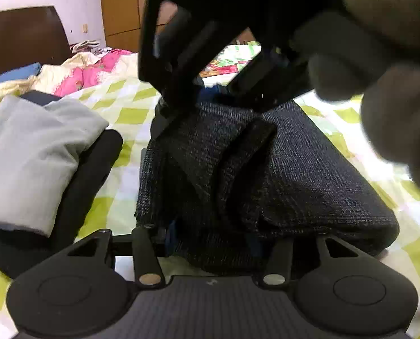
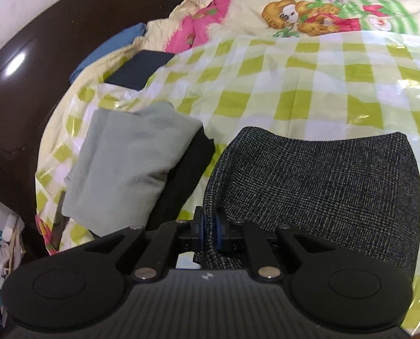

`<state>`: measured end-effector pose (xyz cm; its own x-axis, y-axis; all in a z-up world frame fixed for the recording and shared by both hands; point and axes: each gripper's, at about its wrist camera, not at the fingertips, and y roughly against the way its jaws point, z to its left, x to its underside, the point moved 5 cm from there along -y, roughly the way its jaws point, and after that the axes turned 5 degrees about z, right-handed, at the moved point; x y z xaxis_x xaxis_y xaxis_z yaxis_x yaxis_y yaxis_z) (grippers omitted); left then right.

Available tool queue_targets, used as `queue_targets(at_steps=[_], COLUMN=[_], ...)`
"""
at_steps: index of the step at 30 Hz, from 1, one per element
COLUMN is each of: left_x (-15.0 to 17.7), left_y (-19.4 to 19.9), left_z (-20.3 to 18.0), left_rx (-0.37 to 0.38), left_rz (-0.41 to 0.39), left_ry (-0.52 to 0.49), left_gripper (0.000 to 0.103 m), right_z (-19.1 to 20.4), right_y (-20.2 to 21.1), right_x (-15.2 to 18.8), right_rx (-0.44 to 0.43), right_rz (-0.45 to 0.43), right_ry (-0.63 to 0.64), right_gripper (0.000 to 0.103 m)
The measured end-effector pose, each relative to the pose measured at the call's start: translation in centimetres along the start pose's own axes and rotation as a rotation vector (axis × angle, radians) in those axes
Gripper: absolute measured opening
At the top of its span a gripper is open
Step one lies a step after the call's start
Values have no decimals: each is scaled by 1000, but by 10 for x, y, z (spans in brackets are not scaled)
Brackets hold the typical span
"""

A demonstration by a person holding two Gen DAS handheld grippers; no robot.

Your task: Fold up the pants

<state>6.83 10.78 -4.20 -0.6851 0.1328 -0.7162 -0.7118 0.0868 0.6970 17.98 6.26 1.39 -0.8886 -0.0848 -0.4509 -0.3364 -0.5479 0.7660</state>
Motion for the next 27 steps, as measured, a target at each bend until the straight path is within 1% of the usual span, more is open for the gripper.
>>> queue_targets(at_steps=[2,6,7,9,12,13,15,17,22,25,27], left_x=[0,2,3,4,6,8,11,14,8,-5,-15], left_y=[0,1,2,4,9,12,18,29,53,59,60], left_z=[3,10,12,14,23,27,35,42,42,39,35], left_rx=[5,5,4,-1,-10,-12,-21,-52,-146,-148,-145], left_rz=[4,17,19,25,29,33,40,29,-36,-77,-107], left_ry=[17,43,51,65,94,109,137,152,77,46,16], left_gripper=[62,62,62,62,62,62,62,62,62,62,62], right_z=[1,5,6,10,15,17,19,16,0,-12,-18], right_y=[-5,-13,-15,-19,-26,-26,-23,-15,5,13,12], right_x=[1,0,0,0,2,3,3,0,-13,-19,-23], right_rx=[3,-9,-20,-34,-93,-94,-101,-111,-69,-49,-24], right_rz=[7,18,19,25,46,46,31,2,-73,-98,-96], right_ry=[-4,-5,-7,-3,-15,-10,-2,-5,-7,-9,5], right_gripper=[11,23,24,24,24,24,24,24,24,24,24])
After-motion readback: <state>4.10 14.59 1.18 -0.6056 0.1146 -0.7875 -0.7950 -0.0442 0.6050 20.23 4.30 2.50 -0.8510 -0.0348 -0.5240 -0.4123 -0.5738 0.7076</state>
